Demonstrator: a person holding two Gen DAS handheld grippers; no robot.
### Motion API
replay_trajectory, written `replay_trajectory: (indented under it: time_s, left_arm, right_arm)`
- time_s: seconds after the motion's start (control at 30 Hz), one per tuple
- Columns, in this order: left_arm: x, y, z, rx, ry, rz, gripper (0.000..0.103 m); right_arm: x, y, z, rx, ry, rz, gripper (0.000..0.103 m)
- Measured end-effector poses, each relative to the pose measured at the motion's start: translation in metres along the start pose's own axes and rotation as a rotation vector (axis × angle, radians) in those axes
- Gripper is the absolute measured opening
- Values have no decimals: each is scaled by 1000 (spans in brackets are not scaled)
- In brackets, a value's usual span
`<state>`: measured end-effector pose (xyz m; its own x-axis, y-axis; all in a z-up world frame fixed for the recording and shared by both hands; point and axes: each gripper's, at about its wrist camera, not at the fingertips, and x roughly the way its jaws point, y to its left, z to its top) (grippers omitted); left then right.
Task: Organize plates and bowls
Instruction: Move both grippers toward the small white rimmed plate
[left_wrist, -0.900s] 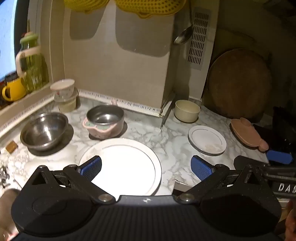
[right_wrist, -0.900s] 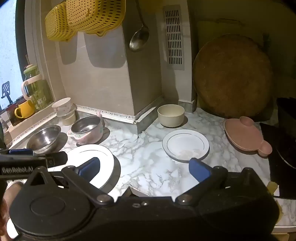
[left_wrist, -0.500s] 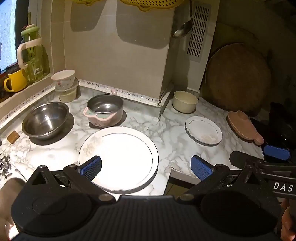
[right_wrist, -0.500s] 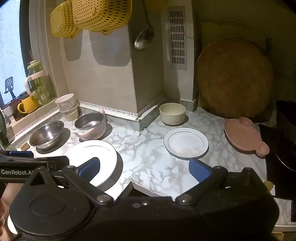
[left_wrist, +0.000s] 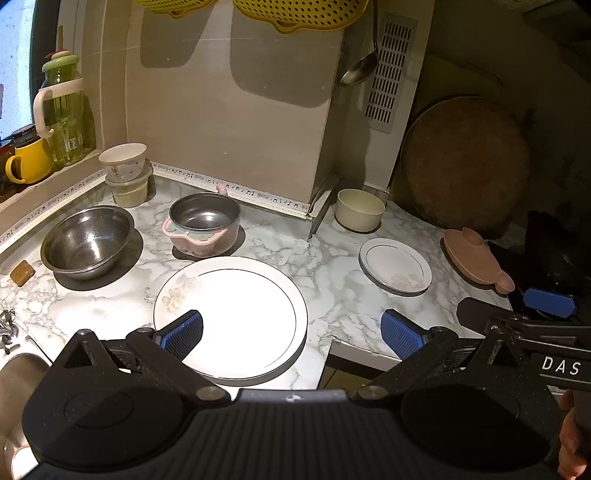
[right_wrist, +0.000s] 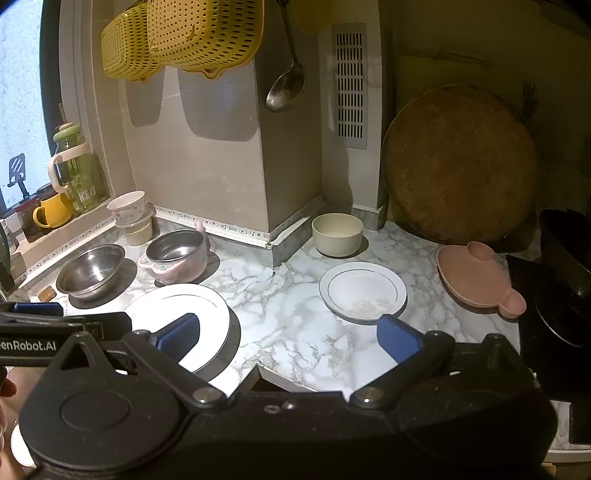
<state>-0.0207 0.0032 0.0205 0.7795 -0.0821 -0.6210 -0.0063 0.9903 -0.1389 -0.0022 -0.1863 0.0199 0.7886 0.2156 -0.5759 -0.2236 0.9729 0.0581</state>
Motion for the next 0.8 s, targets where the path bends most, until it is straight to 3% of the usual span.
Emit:
replay_trajectory:
  time_s: [0.8]
  left_arm:
    - [7,1,0,-5,31,-17,103]
  right_arm:
    - [3,0,-1,14,16,-11,103]
